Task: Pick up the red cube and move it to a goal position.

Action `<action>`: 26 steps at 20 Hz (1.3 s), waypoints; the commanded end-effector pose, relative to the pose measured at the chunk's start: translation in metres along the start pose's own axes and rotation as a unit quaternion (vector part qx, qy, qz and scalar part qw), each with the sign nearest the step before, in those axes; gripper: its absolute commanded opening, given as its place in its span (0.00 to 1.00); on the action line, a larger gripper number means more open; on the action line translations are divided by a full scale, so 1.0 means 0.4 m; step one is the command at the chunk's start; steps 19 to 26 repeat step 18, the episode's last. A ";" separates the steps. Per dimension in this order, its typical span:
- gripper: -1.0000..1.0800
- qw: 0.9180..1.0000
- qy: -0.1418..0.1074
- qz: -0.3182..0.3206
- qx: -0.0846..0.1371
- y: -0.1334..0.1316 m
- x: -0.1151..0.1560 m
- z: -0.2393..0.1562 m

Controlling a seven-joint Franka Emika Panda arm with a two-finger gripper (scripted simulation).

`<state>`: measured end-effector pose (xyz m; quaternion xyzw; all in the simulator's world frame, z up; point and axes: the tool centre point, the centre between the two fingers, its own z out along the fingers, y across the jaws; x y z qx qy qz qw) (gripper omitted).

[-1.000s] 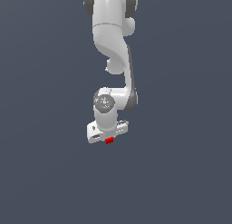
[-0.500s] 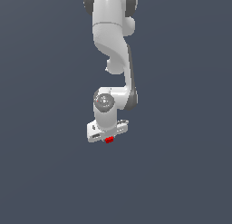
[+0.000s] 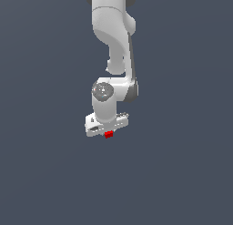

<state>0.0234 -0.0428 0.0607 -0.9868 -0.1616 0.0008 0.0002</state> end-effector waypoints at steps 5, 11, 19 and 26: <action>0.00 1.000 0.001 0.000 0.000 -0.002 -0.043 -0.112; 0.00 1.000 0.001 0.000 0.000 -0.003 -0.069 -0.184; 0.00 1.000 0.001 0.000 0.000 -0.002 -0.078 -0.215; 0.00 1.000 0.001 0.000 0.000 -0.002 -0.078 -0.215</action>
